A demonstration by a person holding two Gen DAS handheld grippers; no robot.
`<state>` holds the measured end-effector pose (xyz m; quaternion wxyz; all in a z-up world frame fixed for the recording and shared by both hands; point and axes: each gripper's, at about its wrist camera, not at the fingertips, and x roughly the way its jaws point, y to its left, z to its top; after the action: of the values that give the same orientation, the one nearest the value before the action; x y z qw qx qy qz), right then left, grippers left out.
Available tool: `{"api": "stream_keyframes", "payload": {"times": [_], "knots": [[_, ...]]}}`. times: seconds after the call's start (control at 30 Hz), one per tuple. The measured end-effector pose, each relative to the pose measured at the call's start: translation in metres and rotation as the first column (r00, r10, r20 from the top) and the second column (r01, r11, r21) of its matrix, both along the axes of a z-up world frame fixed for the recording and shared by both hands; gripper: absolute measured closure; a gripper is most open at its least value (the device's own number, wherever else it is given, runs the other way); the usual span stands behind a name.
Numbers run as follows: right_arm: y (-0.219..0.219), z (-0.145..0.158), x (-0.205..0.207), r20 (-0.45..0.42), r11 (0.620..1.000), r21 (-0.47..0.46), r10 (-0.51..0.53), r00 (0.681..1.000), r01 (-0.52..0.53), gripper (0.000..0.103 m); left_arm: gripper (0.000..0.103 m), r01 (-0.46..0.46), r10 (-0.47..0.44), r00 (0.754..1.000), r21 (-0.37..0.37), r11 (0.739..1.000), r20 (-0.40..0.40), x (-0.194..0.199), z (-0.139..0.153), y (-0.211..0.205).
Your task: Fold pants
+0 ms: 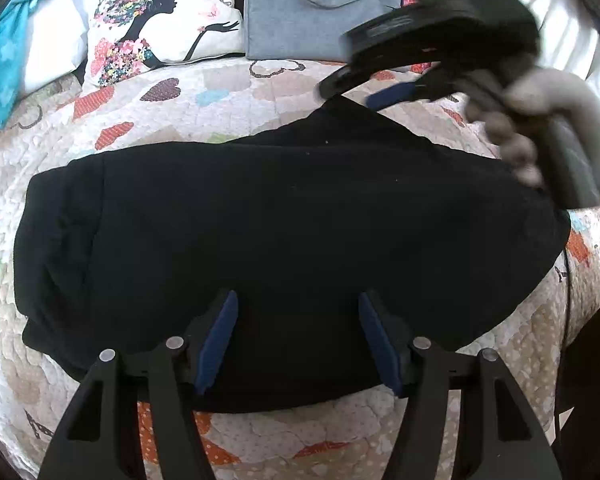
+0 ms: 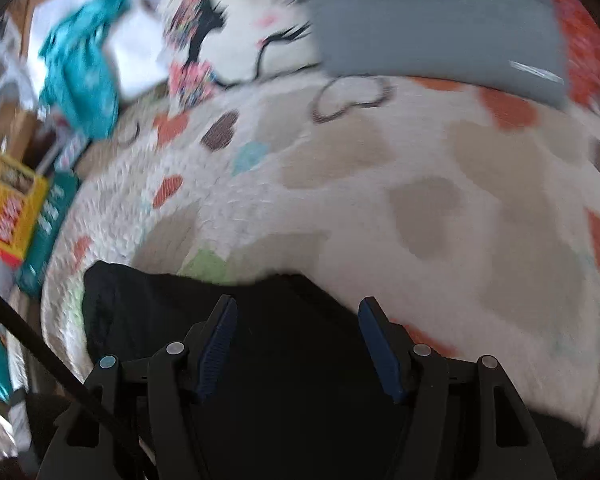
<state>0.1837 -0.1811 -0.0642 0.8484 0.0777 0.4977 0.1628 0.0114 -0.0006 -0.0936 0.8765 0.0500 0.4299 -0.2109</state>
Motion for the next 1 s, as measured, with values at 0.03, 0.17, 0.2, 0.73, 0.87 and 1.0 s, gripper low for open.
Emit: {"api": "stream_keyframes", "payload": {"times": [0.03,0.17,0.2,0.73,0.87,1.0], "knots": [[0.008,-0.006,0.012,-0.035,1.0,-0.008,0.025,0.999,-0.025,0.065,0.041,-0.001,0.001,1.0,-0.002,1.0,0.002,-0.001,0.0,0.0],[0.029,-0.011,0.022,-0.086,0.987,-0.142,0.069,0.994,-0.08,0.095,0.041,-0.007,0.007,1.0,0.0,1.0,0.02,-0.003,-0.002,-0.001],[0.029,-0.009,0.026,-0.084,0.987,-0.149,0.052,0.995,-0.064,0.095,0.04,-0.009,0.008,1.0,0.003,1.0,0.024,-0.004,-0.002,-0.001],[0.015,0.03,0.007,-0.042,1.0,0.005,-0.031,0.999,0.031,0.069,0.04,-0.034,0.034,0.999,0.027,0.999,0.01,-0.002,0.0,-0.005],[0.022,0.0,-0.008,-0.129,1.0,0.003,-0.014,0.992,0.015,0.064,0.04,-0.044,0.044,0.999,0.003,0.999,-0.021,-0.005,0.009,0.002],[0.008,-0.034,-0.002,-0.216,0.998,0.015,-0.063,0.974,0.068,0.064,0.04,-0.088,0.088,0.996,-0.125,0.988,-0.003,-0.015,0.031,0.031]]}}
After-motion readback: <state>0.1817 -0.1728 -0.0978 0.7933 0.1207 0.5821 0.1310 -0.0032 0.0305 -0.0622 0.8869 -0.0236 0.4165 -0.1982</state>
